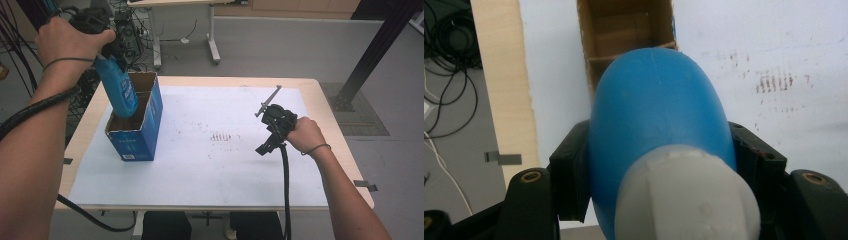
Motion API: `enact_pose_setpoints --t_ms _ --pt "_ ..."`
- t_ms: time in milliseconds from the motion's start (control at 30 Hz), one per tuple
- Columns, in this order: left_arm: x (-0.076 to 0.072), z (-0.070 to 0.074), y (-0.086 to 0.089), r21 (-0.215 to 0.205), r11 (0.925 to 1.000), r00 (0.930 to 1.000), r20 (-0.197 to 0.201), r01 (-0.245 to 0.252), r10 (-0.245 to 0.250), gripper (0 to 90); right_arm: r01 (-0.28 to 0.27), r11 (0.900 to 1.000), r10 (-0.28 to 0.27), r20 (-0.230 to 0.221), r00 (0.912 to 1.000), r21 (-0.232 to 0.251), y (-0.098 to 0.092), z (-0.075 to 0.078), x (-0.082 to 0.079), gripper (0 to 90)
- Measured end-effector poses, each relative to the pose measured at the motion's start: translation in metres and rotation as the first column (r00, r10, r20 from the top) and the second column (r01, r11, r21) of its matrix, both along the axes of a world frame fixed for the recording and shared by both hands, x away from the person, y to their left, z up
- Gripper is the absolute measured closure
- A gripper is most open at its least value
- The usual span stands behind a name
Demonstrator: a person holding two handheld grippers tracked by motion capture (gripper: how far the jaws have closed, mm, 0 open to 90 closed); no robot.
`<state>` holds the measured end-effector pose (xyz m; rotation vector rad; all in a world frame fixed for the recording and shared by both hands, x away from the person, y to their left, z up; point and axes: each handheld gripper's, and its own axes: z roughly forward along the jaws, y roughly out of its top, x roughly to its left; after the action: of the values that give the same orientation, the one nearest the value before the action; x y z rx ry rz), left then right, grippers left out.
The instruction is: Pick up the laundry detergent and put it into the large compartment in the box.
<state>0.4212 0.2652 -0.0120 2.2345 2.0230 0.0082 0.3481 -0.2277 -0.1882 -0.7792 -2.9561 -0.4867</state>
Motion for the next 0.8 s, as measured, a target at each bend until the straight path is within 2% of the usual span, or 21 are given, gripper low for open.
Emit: enact_pose_setpoints --t_ms 100,167,800 --pt "0.002 -0.008 0.001 -0.007 1.0000 1.0000 -0.008 0.002 -0.002 37.0 0.001 1.000 -0.001 -0.002 1.0000 0.001 0.000 -0.002 0.000 3.8" --pt "0.004 -0.014 -0.002 0.004 1.0000 0.9998 -0.021 0.006 -0.006 37.0 0.001 1.000 -0.001 -0.003 1.0000 0.002 -0.001 -0.002 0.000 3.8" --pt "0.009 -0.053 -0.007 0.012 0.9997 0.9982 -0.055 0.022 -0.022 37.1 0.010 1.000 -0.010 0.001 0.9999 0.003 -0.006 -0.002 -0.002 3.8"
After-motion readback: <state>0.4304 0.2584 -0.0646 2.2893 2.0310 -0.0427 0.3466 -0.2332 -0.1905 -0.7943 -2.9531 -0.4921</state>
